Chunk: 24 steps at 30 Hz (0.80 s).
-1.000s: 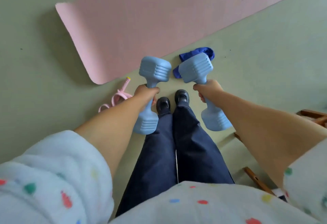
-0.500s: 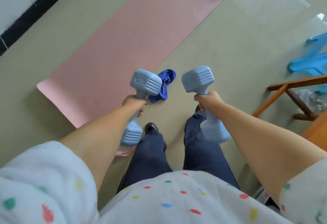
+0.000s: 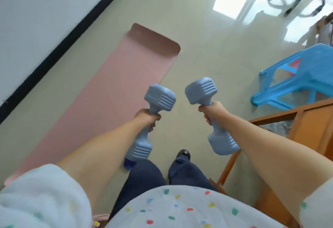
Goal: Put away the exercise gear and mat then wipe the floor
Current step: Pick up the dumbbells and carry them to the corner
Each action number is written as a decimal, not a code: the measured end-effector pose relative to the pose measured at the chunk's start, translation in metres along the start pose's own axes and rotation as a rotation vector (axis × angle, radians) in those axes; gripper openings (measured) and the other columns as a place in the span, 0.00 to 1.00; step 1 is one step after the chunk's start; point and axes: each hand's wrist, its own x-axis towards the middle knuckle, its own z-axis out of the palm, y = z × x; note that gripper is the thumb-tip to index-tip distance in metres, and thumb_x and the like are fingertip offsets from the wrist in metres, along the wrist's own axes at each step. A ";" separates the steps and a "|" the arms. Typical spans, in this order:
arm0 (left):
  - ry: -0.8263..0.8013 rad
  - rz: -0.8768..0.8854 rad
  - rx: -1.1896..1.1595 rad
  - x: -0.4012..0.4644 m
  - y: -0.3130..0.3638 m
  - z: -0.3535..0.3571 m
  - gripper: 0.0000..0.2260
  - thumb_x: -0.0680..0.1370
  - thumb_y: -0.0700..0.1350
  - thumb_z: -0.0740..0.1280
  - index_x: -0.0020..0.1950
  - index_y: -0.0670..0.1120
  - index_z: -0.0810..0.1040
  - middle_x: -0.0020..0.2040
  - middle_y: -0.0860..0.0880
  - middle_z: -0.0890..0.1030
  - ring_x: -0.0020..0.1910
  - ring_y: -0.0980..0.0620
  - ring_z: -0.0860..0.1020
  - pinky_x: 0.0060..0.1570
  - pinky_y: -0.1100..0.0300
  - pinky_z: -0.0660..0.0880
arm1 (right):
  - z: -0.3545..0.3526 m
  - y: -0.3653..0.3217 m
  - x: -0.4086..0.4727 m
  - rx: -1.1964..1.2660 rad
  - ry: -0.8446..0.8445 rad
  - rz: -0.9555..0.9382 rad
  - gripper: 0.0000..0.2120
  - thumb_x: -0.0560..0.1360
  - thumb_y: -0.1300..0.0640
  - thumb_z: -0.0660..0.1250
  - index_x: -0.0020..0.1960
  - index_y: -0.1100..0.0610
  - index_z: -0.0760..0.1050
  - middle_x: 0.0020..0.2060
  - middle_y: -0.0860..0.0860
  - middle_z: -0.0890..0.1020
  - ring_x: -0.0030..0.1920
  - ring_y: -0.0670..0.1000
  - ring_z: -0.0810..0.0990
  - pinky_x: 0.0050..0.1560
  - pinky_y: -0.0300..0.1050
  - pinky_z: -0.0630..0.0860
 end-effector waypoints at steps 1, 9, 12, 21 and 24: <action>-0.008 0.014 0.008 0.009 0.019 0.006 0.01 0.72 0.38 0.65 0.42 0.41 0.74 0.29 0.44 0.71 0.26 0.48 0.66 0.29 0.60 0.65 | -0.016 -0.009 0.010 0.007 0.013 -0.006 0.07 0.72 0.63 0.61 0.37 0.58 0.65 0.27 0.54 0.68 0.26 0.52 0.64 0.29 0.40 0.63; -0.042 0.117 0.127 0.117 0.195 0.020 0.01 0.71 0.39 0.64 0.41 0.42 0.74 0.29 0.45 0.71 0.27 0.48 0.67 0.30 0.59 0.66 | -0.123 -0.106 0.115 0.102 0.141 0.002 0.06 0.71 0.62 0.62 0.36 0.59 0.66 0.27 0.54 0.70 0.26 0.53 0.67 0.29 0.41 0.65; -0.074 0.156 0.136 0.167 0.268 0.022 0.01 0.71 0.39 0.64 0.41 0.42 0.74 0.28 0.46 0.70 0.27 0.48 0.66 0.30 0.59 0.66 | -0.162 -0.141 0.165 0.133 0.193 0.028 0.06 0.70 0.62 0.62 0.36 0.59 0.67 0.26 0.54 0.70 0.25 0.52 0.67 0.29 0.41 0.64; -0.147 0.187 0.255 0.275 0.491 0.049 0.02 0.71 0.39 0.64 0.39 0.42 0.73 0.28 0.46 0.71 0.26 0.48 0.67 0.28 0.61 0.66 | -0.307 -0.236 0.276 0.260 0.308 0.168 0.05 0.70 0.62 0.62 0.37 0.59 0.67 0.26 0.54 0.69 0.25 0.52 0.66 0.29 0.41 0.64; -0.170 0.186 0.299 0.315 0.559 0.074 0.05 0.71 0.39 0.64 0.35 0.43 0.70 0.28 0.46 0.69 0.26 0.49 0.66 0.27 0.62 0.64 | -0.363 -0.264 0.327 0.293 0.326 0.184 0.05 0.70 0.62 0.62 0.37 0.58 0.67 0.26 0.54 0.68 0.25 0.51 0.65 0.28 0.40 0.63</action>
